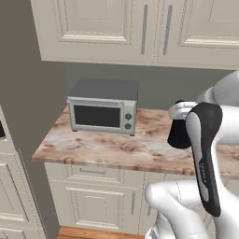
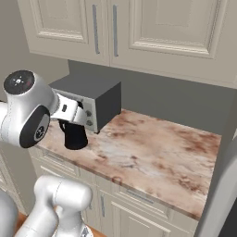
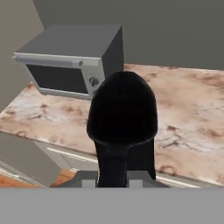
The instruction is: Move the cucumber and tomato from the second highest shelf to the top shelf to make space. Then, place the pitcher from the counter on the cleared second highest shelf.
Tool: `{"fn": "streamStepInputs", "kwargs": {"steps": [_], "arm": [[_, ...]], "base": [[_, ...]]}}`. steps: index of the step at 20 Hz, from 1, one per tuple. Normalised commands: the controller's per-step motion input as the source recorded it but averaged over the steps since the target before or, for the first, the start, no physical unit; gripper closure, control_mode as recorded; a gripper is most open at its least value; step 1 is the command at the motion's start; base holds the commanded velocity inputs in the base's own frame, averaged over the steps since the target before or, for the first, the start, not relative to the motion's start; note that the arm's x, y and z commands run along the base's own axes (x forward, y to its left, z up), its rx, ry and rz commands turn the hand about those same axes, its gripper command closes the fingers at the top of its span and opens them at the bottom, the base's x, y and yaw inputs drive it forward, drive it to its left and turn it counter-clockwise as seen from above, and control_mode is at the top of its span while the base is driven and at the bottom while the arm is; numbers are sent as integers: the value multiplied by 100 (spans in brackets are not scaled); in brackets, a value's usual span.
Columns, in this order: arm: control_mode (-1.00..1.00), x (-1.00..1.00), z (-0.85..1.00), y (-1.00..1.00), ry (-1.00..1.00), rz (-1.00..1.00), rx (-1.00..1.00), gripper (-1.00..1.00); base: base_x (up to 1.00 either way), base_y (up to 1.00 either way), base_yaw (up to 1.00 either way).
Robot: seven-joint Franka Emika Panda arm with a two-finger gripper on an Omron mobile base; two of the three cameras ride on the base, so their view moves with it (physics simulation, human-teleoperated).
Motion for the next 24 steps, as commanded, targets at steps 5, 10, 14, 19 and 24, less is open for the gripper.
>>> {"fn": "streamStepInputs", "kwargs": {"steps": [5,10,14,19,24], "arm": [[100,-1,0,0,0,0,0,100],[100,0,0,0,0,0,0,100],[100,0,0,0,0,0,0,100],[100,0,0,0,0,0,0,100],[100,0,0,0,0,0,0,100]], "base": [[-7,0,-1],[-90,3,-24],[-100,0,-51],[-94,-4,-58],[-61,-29,-57]]}}
